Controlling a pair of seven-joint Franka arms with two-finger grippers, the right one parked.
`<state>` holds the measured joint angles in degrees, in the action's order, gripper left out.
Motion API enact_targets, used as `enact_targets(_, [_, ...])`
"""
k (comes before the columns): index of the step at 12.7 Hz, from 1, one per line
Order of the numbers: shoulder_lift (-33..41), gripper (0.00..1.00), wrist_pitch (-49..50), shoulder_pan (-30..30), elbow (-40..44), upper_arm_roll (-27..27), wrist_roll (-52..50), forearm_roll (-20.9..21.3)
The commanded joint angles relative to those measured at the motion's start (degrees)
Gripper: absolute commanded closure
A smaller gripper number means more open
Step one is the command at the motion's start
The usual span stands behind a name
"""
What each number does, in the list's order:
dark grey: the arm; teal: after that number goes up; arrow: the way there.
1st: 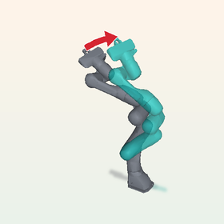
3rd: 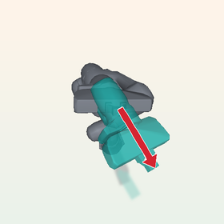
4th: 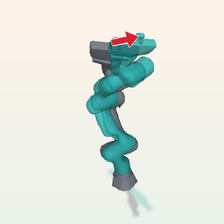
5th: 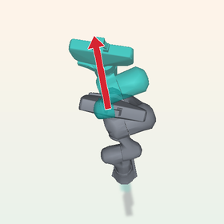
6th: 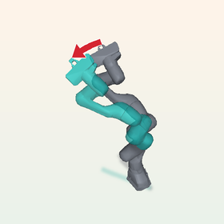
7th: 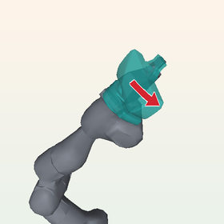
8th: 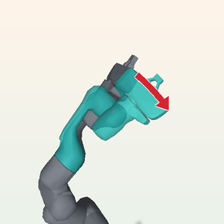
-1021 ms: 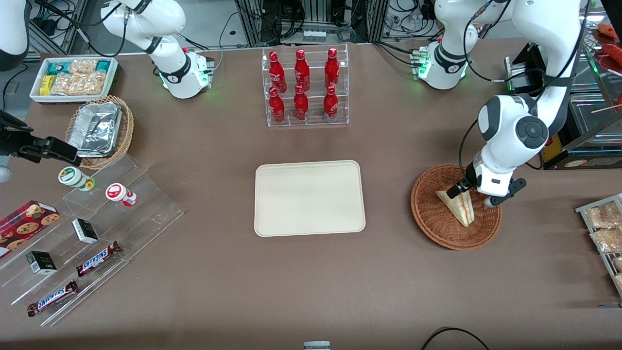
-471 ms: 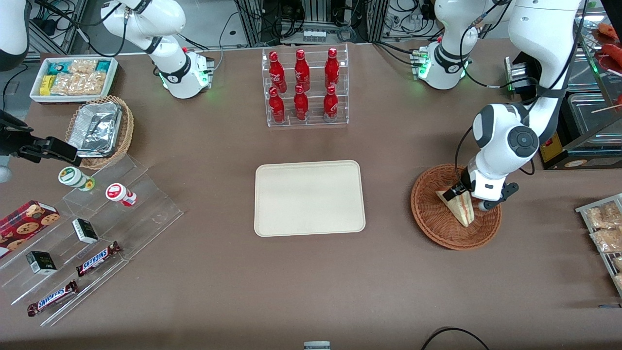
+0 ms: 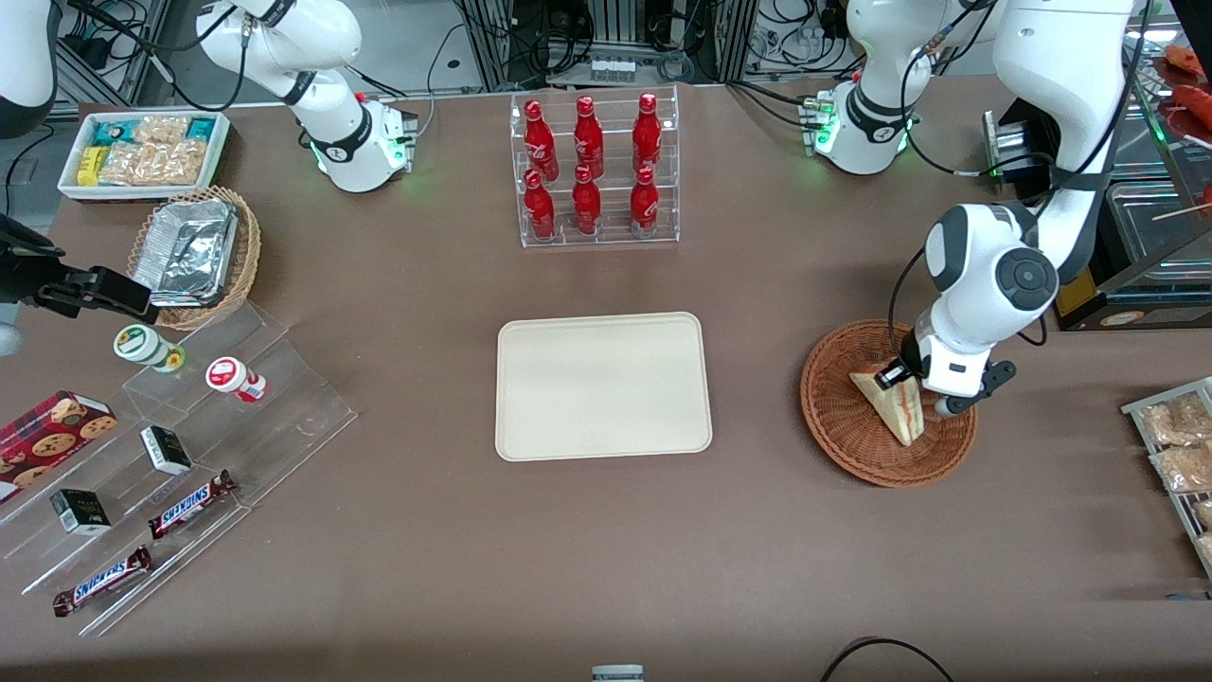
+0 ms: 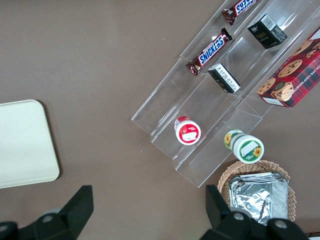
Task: Place sandwich from basket to tray
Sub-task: 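Lower the open left gripper around the sandwich and close it, then lift the sandwich and carry it toward the cream tray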
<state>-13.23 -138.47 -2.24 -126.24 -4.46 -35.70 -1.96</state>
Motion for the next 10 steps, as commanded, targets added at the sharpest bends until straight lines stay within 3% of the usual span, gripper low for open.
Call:
enact_targets(1, [0.2,1.00,10.6,-0.7,7.8,-0.6,0.3,3.2])
enact_targets(4, [-0.8,1.00,16.6,-4.9,12.8,-0.6,0.7,3.5])
enact_targets(10, [-3.0,1.00,16.7,-14.6,16.8,-0.7,0.0,3.3])
